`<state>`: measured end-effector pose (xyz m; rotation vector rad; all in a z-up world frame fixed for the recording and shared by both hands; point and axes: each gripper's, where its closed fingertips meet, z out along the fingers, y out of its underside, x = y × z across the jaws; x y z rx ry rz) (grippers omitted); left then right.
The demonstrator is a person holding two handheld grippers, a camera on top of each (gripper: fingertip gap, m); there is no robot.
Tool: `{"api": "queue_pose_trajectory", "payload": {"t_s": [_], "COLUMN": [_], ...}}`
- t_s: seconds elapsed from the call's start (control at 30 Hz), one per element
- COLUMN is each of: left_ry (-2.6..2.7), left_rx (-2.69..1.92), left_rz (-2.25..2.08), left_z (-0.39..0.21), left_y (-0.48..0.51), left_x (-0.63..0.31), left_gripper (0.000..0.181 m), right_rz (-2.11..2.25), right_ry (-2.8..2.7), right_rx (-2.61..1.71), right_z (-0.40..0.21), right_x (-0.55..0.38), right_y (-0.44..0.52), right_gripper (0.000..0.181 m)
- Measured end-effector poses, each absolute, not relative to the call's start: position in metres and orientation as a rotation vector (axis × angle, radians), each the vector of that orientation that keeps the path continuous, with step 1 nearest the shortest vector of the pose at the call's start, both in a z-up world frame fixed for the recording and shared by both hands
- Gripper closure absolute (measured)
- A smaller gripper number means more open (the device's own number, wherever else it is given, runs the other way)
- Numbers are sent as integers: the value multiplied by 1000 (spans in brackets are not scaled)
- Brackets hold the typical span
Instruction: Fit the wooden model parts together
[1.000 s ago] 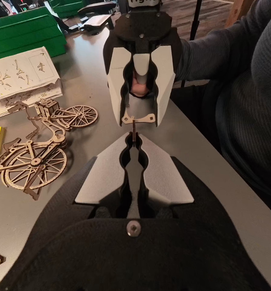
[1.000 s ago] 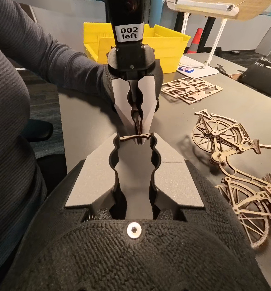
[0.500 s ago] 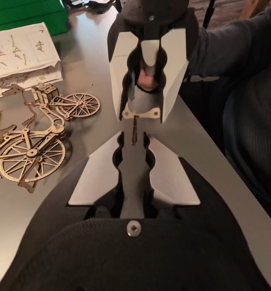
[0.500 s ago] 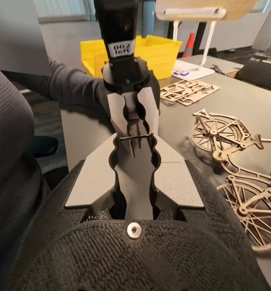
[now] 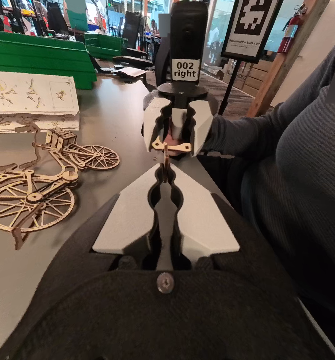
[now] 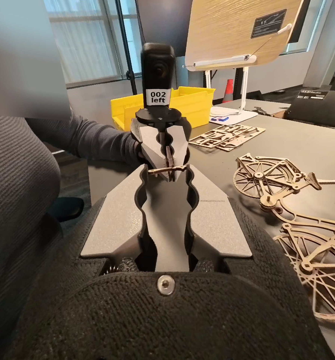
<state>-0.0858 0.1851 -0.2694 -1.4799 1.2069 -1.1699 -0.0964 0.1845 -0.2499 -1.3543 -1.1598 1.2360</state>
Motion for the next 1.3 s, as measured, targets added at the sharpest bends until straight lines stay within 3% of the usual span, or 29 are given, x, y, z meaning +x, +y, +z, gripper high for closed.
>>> {"api": "queue_pose_trajectory", "payload": {"t_s": [0.3, 0.67, 1.2, 1.3], "left_ry": [1165, 1354, 1252, 1212], "left_rx": [-1533, -1495, -1549, -1519], "left_rz": [-1200, -1154, -1202, -1246], "left_z": [-271, -283, -279, -272], "left_y": [190, 170, 182, 183], "left_x": [-87, -82, -85, -85], "left_gripper": [181, 181, 173, 179], "right_rz": [1184, 1637, 1422, 1455], "right_ry": [-1116, -1106, -1092, -1070], "right_rx": [-1402, -1519, -1469, -1454], "right_z": [-253, -257, -254, -251], "right_x": [-101, -104, -95, -93], "right_y": [191, 171, 185, 185], "right_gripper": [145, 145, 145, 145]}}
